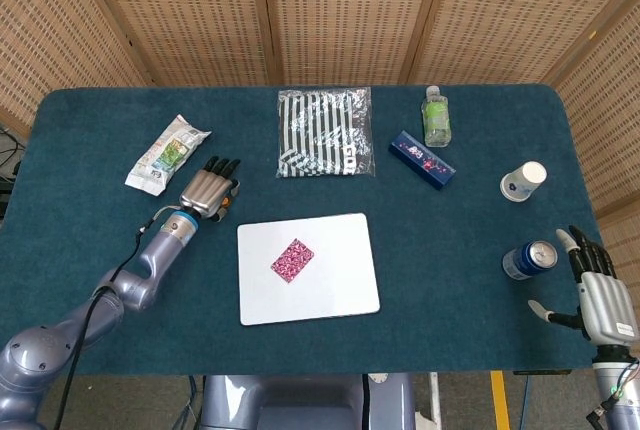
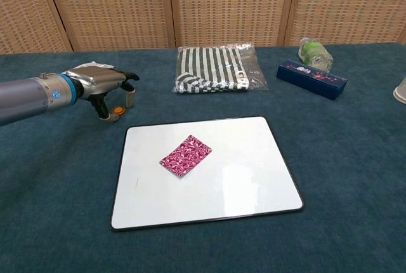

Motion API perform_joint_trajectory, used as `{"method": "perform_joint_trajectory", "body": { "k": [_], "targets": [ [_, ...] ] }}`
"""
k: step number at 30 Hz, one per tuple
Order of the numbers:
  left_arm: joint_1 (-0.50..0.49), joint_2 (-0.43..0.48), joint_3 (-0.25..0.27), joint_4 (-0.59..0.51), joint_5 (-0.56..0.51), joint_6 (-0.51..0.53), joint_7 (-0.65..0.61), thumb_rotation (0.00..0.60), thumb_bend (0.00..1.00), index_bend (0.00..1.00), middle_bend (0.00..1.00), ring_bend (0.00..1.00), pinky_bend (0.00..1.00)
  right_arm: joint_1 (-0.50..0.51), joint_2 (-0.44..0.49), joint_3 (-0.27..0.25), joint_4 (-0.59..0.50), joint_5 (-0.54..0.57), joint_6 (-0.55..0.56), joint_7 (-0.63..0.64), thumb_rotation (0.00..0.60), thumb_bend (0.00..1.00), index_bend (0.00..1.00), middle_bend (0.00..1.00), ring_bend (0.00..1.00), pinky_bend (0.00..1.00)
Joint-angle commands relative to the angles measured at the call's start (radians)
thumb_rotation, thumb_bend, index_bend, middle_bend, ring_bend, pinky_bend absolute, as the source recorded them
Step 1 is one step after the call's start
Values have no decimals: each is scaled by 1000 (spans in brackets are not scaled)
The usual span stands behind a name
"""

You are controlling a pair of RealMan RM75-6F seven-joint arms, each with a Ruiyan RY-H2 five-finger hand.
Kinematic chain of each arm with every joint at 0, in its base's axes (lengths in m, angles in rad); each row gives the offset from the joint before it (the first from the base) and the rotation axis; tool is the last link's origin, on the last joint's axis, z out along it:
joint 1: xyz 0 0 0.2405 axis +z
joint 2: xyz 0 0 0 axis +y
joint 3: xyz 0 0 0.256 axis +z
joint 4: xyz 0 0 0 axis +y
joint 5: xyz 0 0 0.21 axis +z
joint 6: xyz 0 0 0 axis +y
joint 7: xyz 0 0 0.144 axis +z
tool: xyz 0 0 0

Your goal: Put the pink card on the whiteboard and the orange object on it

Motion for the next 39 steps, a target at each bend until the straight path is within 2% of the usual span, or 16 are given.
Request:
{"method": "perform_joint_trajectory", "body": {
  "k": [1,20,30,34,39],
  "targets": [
    [3,5,-2,-4,-1,4,4,600,348,703,0,0,0,0,0,0,0,0,0,1,600,53,0,0,0,0],
    [17,50,-22,-63,-16,33,43,600,351,710,0,0,0,1,1,1,-3,4,-4,3,600,53,0,0,0,0],
    [30,163,-30,-288,2,118,121,600,350,710,0,0,0,4,3,1,-6,4,-8,8,600,53,0,0,0,0],
    [36,199,-24,-426,11,142,158,600,348,710,0,0,0,3,3,1,-7,1,-6,8,600,53,0,0,0,0],
    [33,210,-11,-549,18,156,219,600,347,710,0,0,0,0,3,-1,-6,-3,-1,13,600,53,0,0,0,0]
  ]
}}
